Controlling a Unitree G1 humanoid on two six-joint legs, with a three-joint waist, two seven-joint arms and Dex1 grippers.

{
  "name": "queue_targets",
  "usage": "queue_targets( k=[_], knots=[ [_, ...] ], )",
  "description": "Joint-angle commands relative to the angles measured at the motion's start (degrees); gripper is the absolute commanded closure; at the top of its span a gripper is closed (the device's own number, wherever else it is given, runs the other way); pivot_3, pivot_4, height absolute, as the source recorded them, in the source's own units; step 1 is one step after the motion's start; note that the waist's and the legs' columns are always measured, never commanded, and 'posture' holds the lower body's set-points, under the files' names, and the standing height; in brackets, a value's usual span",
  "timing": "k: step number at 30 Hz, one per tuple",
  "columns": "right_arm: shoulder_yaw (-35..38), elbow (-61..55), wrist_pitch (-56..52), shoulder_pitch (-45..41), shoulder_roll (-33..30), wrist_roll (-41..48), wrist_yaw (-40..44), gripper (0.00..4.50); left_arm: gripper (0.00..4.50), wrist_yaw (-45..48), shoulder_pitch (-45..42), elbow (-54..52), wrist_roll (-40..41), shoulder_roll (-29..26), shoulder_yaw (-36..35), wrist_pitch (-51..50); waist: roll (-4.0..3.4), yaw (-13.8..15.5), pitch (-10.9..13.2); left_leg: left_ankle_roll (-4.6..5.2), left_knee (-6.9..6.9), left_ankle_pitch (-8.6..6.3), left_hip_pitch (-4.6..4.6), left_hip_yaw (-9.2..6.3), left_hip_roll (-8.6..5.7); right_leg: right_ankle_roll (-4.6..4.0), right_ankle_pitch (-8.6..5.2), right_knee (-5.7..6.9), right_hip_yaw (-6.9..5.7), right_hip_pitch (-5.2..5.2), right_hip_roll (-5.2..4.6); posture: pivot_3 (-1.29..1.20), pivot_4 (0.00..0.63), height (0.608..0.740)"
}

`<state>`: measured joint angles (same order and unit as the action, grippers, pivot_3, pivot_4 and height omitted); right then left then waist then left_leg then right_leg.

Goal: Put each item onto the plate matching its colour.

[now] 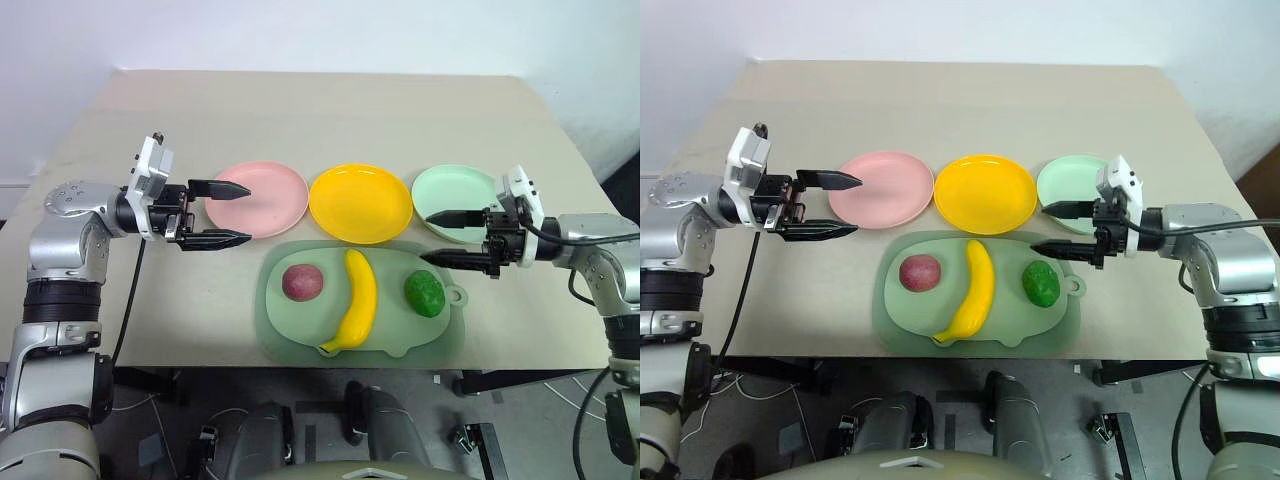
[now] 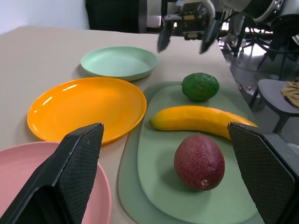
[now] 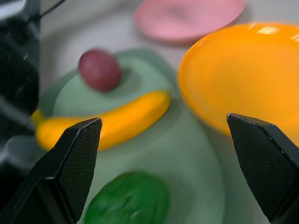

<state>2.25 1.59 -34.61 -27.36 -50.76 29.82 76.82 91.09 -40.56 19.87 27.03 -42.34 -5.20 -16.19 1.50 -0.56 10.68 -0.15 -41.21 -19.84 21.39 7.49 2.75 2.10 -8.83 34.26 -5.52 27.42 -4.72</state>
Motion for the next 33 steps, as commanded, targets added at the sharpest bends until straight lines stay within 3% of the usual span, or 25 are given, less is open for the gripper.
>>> queue_targets(
  k=[1,18,28,33],
  knots=[
    [-0.9,-3.8,1.8,1.9,-2.2,-0.6,2.5,0.00,0.04,0.2,0.6,-2.3,1.3,-1.2,-1.0,-0.3,0.00,0.0,0.0,0.00,0.00,0.00,0.00,0.00,0.00,0.00,0.00,0.00,0.00,0.00,0.00,0.00,0.150,0.704],
    [-9.0,-1.8,12.8,2.4,0.4,-11.5,-0.1,0.00,0.04,-1.3,2.1,-4.7,2.1,-2.3,-1.6,-1.4,0.00,0.0,0.0,0.00,-0.02,0.00,-0.01,0.00,0.00,0.00,0.00,0.00,0.00,0.00,0.00,0.00,0.150,0.704],
    [-11.0,1.2,13.9,1.4,0.3,-14.0,1.1,0.00,0.04,-1.9,2.1,-5.2,2.3,-2.5,-1.5,-2.0,0.01,0.0,0.0,0.00,-0.03,0.00,-0.01,0.01,-0.01,0.00,0.00,0.01,0.00,-0.01,0.00,0.00,0.150,0.704],
    [-10.5,2.0,12.4,0.3,0.5,-13.6,1.1,1.15,0.00,-2.3,2.3,-5.5,2.3,-2.5,-1.4,-2.0,0.00,0.0,0.0,-0.01,-0.04,0.00,-0.01,0.01,-0.01,0.00,0.00,0.01,0.00,-0.01,0.00,0.00,0.150,0.704]
  ],
)
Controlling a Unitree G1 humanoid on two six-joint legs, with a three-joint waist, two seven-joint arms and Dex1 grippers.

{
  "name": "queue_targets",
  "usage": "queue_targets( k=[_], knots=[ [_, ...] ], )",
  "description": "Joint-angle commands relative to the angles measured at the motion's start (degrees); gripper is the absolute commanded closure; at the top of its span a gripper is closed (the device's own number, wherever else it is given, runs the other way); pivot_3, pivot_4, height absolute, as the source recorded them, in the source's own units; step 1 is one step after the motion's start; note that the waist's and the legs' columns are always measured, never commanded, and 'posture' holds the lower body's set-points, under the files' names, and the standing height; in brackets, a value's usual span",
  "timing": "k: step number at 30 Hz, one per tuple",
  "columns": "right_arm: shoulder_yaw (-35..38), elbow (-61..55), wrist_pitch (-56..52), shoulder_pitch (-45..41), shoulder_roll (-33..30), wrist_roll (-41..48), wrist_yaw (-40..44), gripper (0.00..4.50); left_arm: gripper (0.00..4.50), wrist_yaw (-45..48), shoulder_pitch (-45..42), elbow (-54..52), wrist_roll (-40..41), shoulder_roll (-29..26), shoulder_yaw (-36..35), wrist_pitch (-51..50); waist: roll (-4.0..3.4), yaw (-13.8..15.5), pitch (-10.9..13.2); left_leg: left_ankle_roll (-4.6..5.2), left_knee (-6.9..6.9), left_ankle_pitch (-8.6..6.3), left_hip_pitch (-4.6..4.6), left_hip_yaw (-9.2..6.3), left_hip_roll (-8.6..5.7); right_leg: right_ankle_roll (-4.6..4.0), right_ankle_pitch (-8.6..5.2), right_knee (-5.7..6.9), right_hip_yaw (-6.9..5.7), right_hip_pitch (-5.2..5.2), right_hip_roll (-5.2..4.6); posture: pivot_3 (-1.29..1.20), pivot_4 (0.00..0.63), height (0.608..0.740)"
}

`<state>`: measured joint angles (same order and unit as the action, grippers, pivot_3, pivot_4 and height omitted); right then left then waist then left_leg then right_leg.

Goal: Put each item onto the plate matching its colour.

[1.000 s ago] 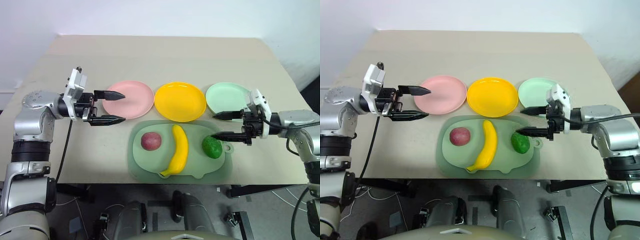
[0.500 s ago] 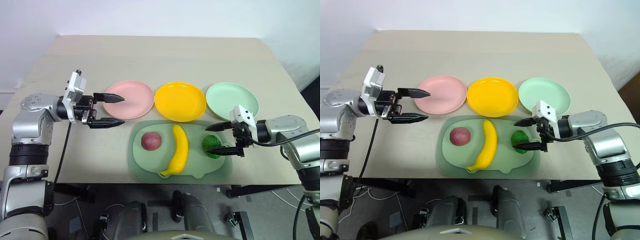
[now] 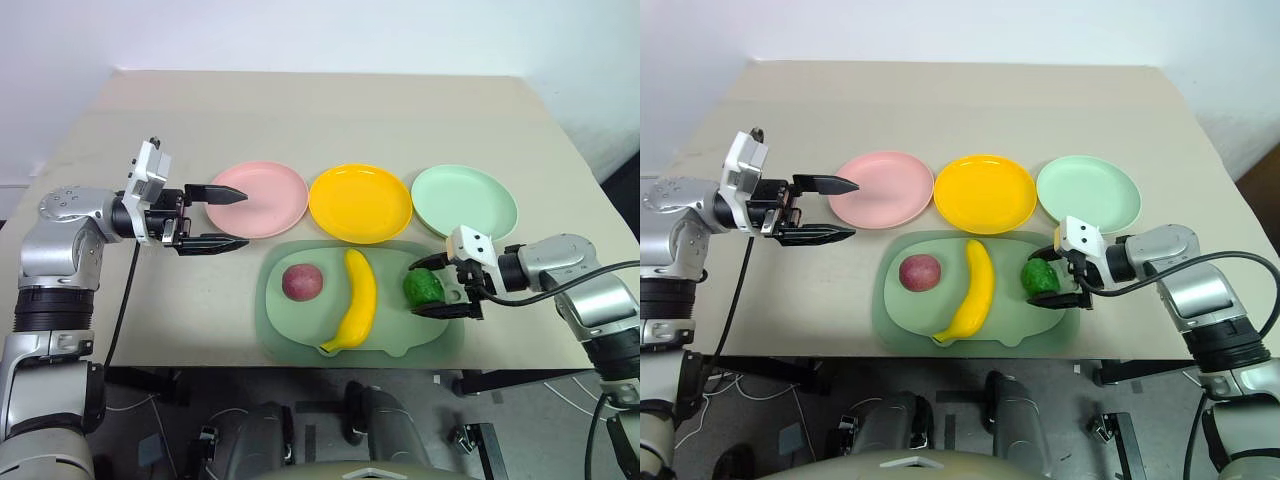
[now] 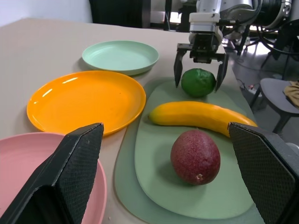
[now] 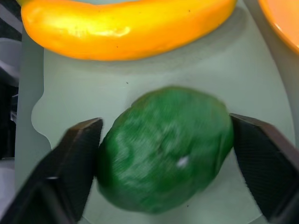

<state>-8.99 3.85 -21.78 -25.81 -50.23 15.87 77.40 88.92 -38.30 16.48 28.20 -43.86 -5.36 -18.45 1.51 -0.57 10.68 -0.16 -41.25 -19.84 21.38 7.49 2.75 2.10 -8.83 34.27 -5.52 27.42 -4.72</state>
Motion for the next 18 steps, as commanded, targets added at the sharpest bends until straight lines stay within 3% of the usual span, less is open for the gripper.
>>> queue_targets(
  k=[1,9,12,18],
  knots=[
    [0.7,0.0,-0.1,-1.5,0.0,0.0,0.2,1.34,0.00,-0.1,0.0,-2.2,1.3,-0.9,-1.4,0.0,0.00,0.0,0.0,0.00,0.00,0.00,0.00,0.00,0.00,0.00,0.00,0.00,0.00,0.00,0.00,0.00,0.150,0.704],
    [9.7,1.0,-7.8,-10.0,6.3,9.9,-5.5,1.37,0.00,-0.8,0.3,-3.1,1.8,-0.4,-1.4,-0.3,-0.01,-0.2,0.0,-0.01,0.00,0.01,0.00,0.01,0.01,-0.01,0.00,0.01,0.01,0.02,0.02,0.00,0.150,0.704],
    [11.2,7.9,-2.9,-15.1,9.6,5.7,-13.5,1.37,0.00,-1.0,0.5,-3.5,2.0,-0.3,-1.6,-0.5,-0.01,-0.1,0.0,-0.03,0.01,0.01,0.00,0.01,0.01,-0.01,0.00,0.01,0.01,0.03,0.02,0.00,0.150,0.704],
    [5.3,26.6,10.1,-23.2,10.4,-11.2,-29.2,1.37,0.00,-1.2,0.7,-4.2,2.2,-0.4,-1.4,-0.5,-0.01,0.0,0.0,-0.02,0.02,0.01,0.04,0.01,-0.02,0.00,0.00,0.00,0.00,0.00,-0.03,0.00,0.150,0.704]
  ],
)
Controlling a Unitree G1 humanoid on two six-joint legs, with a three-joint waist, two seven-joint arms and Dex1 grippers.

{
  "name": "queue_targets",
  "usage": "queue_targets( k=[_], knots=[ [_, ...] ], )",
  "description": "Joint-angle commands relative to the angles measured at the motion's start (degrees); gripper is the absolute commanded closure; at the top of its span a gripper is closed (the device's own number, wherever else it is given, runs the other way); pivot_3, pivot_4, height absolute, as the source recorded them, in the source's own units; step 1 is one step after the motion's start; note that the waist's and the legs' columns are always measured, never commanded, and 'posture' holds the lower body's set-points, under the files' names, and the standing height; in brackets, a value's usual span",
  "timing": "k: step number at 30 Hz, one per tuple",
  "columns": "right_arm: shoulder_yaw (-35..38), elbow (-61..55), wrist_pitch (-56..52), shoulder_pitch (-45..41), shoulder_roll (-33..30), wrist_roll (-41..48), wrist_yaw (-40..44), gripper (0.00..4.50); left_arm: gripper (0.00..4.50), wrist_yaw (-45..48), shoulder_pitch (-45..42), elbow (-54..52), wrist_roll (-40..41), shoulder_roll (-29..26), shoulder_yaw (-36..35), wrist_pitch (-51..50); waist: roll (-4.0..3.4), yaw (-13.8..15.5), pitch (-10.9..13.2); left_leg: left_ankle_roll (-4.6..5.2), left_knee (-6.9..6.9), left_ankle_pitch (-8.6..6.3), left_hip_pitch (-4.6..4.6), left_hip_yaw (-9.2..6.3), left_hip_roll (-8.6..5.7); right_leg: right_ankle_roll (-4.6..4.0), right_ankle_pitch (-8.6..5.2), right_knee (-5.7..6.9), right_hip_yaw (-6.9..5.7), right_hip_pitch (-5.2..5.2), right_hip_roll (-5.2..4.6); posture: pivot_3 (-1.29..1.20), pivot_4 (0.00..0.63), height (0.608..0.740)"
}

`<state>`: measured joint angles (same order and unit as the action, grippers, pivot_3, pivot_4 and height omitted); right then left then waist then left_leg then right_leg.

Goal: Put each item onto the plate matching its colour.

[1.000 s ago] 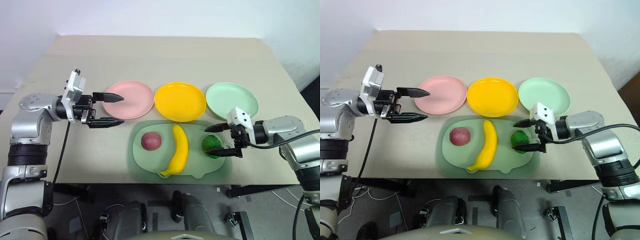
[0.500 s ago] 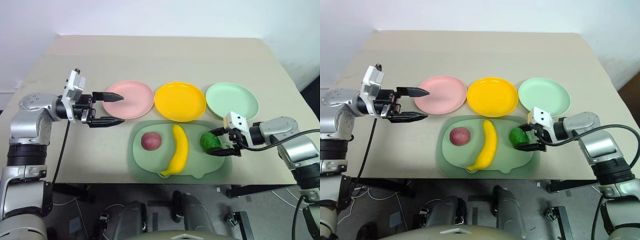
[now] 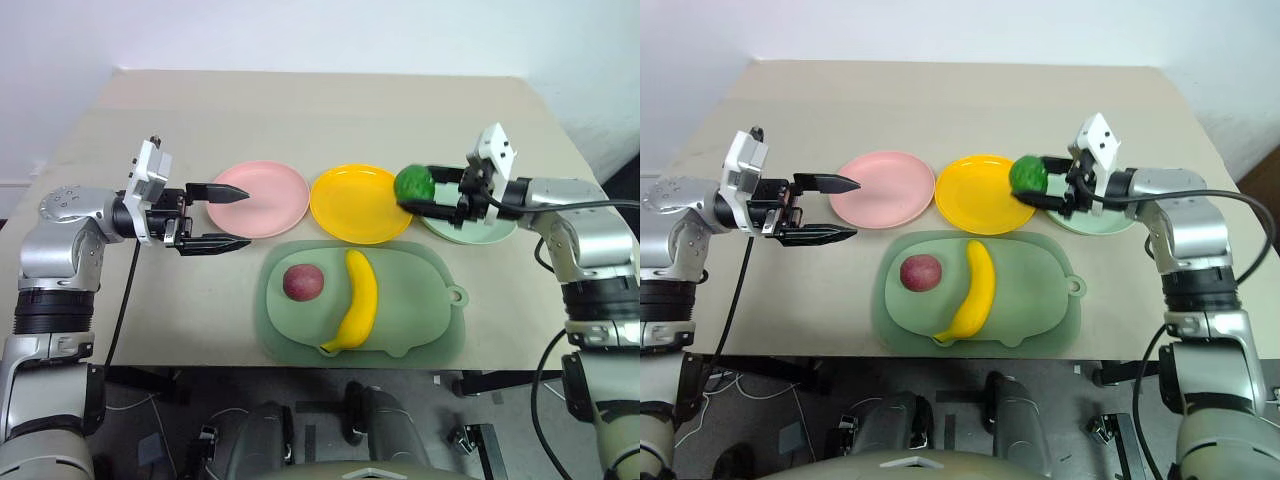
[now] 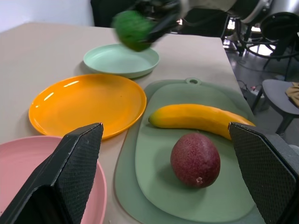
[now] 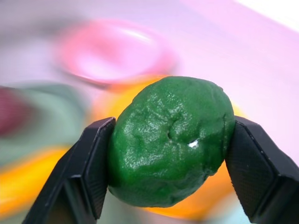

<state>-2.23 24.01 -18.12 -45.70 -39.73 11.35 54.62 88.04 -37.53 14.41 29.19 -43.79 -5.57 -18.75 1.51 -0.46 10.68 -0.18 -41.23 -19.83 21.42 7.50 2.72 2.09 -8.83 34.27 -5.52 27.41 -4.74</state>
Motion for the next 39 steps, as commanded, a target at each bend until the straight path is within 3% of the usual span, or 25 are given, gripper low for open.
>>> queue_targets(
  k=[1,3,9,13,17,20,25,30,35,39],
  knots=[
    [-3.2,9.2,9.7,-4.2,-0.7,-10.1,-8.3,1.37,0.00,-0.4,0.1,-2.3,1.3,-0.6,-1.2,-0.3,-0.03,-0.3,0.0,0.00,0.01,0.00,0.01,0.01,0.00,0.00,0.00,0.00,0.00,0.03,0.00,0.00,0.150,0.704],
    [-5.0,13.4,13.3,-5.8,-1.0,-14.2,-11.9,1.37,0.00,-0.6,0.3,-2.6,1.6,-0.8,-1.4,-0.5,-0.04,-0.5,0.0,-0.01,0.04,0.01,0.01,0.04,0.00,0.00,0.00,0.03,0.01,0.06,0.02,0.00,0.150,0.704],
    [-4.2,19.9,12.7,-8.3,0.3,-13.5,-8.8,1.37,0.00,-0.9,0.7,-3.1,1.9,-1.4,-1.6,-0.8,-0.10,-0.7,0.1,-0.06,0.09,0.04,-0.01,0.06,0.04,0.00,0.00,0.06,0.04,0.09,0.07,0.00,0.150,0.704],
    [-1.7,19.1,9.7,-8.8,1.3,-10.0,-5.9,0.03,0.00,-1.2,0.7,-3.2,2.1,-1.5,-1.7,-0.8,-0.12,-0.6,0.1,-0.06,0.08,0.04,-0.01,0.07,0.04,0.01,0.01,0.06,0.04,0.06,0.06,0.00,0.150,0.704],
    [-2.9,19.1,12.4,-8.5,0.8,-13.2,-8.5,0.01,0.00,-1.1,0.6,-2.9,2.1,-1.5,-1.5,-0.6,-0.13,-0.5,0.1,-0.06,0.07,0.04,-0.01,0.06,0.04,0.01,0.00,0.06,0.04,0.05,0.05,0.00,0.150,0.704],
    [-0.1,16.7,10.8,-8.9,2.1,-9.3,-6.2,0.01,0.00,-1.1,0.6,-2.8,2.1,-1.5,-1.5,-0.6,-0.13,-0.6,0.1,-0.06,0.08,0.04,-0.01,0.06,0.04,0.01,0.00,0.06,0.04,0.06,0.05,0.00,0.150,0.704],
    [6.7,3.4,-3.5,-8.3,5.4,4.7,0.0,0.01,0.00,-1.1,0.8,-2.8,2.1,-1.4,-1.5,-0.4,-0.21,-0.7,0.1,-0.07,0.08,0.04,-0.02,0.06,0.07,0.01,0.01,0.11,0.04,0.07,0.09,0.00,0.150,0.704],
    [4.7,-14.6,-20.1,0.4,3.2,12.6,4.6,0.01,0.00,-1.0,0.9,-2.9,2.1,-1.4,-1.4,-0.4,-0.21,-0.1,0.1,-0.06,0.08,0.03,-0.02,-0.02,0.08,0.00,0.00,0.11,-0.01,0.01,0.06,0.00,0.150,0.704],
    [3.2,-25.3,-34.2,6.1,1.4,15.8,1.4,0.01,0.00,-1.2,0.8,-2.8,2.0,-1.5,-1.3,-0.3,-0.22,-0.1,0.1,-0.02,0.00,0.01,0.02,-0.03,0.02,0.01,0.01,0.08,-0.01,-0.01,-0.02,0.00,0.150,0.704],
    [7.4,-32.2,-45.7,7.8,2.0,22.3,-1.9,0.01,0.00,-1.4,0.9,-3.0,2.2,-1.3,-1.3,-0.6,-0.22,-0.4,0.1,-0.03,0.04,0.02,-0.01,-0.03,0.05,-0.01,0.00,0.08,0.00,0.07,0.04,0.00,0.150,0.704]
  ],
)
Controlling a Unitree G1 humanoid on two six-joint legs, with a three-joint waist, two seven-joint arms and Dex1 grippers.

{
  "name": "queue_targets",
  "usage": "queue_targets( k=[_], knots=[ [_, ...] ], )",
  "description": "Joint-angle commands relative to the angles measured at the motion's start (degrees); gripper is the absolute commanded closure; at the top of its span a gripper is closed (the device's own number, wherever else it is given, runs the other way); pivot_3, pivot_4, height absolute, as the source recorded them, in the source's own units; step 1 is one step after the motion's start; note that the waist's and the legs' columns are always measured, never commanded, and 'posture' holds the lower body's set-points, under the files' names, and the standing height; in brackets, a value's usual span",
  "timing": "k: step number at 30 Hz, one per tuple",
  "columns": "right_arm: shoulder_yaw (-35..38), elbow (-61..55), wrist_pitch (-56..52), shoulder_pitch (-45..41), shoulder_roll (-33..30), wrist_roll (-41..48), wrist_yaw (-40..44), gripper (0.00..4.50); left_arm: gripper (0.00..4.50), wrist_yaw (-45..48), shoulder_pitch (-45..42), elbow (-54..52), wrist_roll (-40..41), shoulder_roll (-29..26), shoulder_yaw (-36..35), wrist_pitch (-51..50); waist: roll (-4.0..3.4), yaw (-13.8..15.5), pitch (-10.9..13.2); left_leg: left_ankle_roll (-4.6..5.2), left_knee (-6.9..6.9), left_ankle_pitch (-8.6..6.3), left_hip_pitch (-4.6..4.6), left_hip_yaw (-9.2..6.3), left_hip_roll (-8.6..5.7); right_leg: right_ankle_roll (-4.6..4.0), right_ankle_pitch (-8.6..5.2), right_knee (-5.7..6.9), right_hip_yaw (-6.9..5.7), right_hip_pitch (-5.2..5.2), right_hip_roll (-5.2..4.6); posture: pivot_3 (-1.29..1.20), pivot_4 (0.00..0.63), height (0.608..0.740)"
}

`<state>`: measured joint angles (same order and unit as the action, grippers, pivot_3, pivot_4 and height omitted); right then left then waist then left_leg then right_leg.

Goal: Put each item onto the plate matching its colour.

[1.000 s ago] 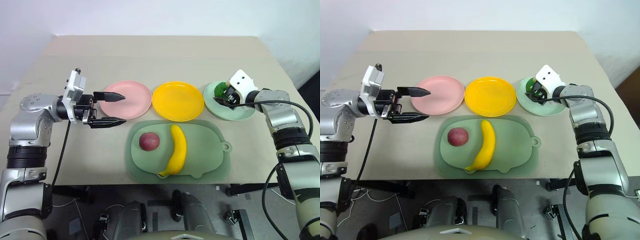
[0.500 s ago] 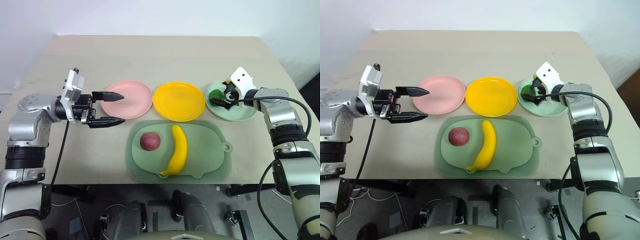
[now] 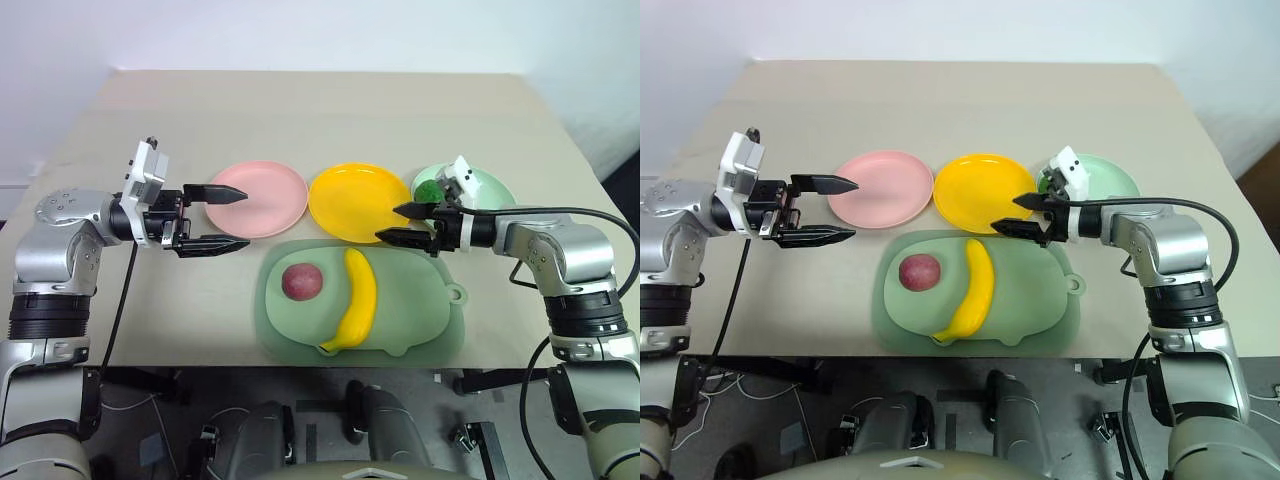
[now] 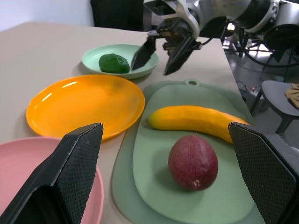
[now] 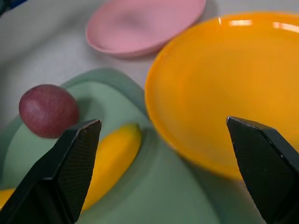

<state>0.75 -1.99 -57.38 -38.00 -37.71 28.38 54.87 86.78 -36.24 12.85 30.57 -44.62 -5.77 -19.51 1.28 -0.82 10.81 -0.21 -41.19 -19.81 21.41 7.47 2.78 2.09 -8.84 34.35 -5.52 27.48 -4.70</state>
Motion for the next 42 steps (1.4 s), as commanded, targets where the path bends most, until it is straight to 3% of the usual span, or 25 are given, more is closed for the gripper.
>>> queue_targets(
  k=[1,6,11,18,23,28,42],
  knots=[
    [4.9,-8.4,-7.9,0.9,-0.2,6.3,-3.0,0.01,0.00,-0.3,-0.4,-1.4,0.8,-0.4,-1.0,0.2,0.00,0.1,0.0,0.00,0.02,0.00,0.00,0.00,0.01,0.00,0.00,0.00,0.00,0.00,0.02,0.00,0.150,0.704],
    [11.2,-12.5,-13.9,3.8,4.2,12.7,-8.4,0.01,0.00,-0.6,-0.2,-1.6,0.9,0.2,-0.8,0.3,0.03,0.3,0.0,0.00,0.01,0.00,0.00,-0.01,-0.01,0.01,0.01,-0.02,0.00,-0.05,-0.01,0.00,0.150,0.704],
    [14.3,-17.2,-11.7,11.6,11.3,12.7,-18.0,0.01,0.00,-0.5,-0.1,-1.9,1.1,0.1,-0.9,0.1,0.05,0.3,0.0,0.00,0.03,0.00,0.02,-0.04,-0.02,0.01,0.01,-0.02,-0.02,-0.06,0.00,0.00,0.150,0.704],
    [13.1,-24.3,-12.1,18.1,18.3,12.5,-28.5,0.01,0.00,-0.1,-0.7,-1.0,0.9,0.4,-0.1,0.1,0.04,0.1,0.0,0.00,0.04,0.00,0.00,-0.01,-0.02,0.00,0.01,-0.02,0.01,-0.04,0.02,0.00,0.150,0.704],
    [16.9,-27.1,-20.1,17.4,23.8,18.4,-35.4,0.01,0.00,0.5,-2.4,1.0,0.1,1.1,0.6,0.6,0.05,0.2,0.0,0.00,0.03,0.00,-0.01,-0.03,-0.03,0.00,0.00,-0.02,0.01,-0.06,0.02,0.00,0.150,0.704],
    [15.2,-28.2,-27.1,15.9,24.6,16.5,-42.2,0.01,0.00,0.7,-2.5,1.1,-0.1,1.4,0.8,0.8,0.05,0.1,0.0,0.01,0.04,-0.01,0.00,-0.04,-0.03,0.00,0.00,-0.02,0.01,-0.06,0.02,0.00,0.150,0.704],
    [15.6,-28.1,-35.1,11.9,28.8,15.5,-48.5,0.01,0.00,0.6,-1.3,-0.3,0.3,0.8,0.4,0.1,0.05,0.1,0.0,0.03,0.05,-0.02,0.04,-0.08,-0.03,0.00,0.00,-0.03,0.00,-0.06,0.02,0.00,0.150,0.704]
  ],
)
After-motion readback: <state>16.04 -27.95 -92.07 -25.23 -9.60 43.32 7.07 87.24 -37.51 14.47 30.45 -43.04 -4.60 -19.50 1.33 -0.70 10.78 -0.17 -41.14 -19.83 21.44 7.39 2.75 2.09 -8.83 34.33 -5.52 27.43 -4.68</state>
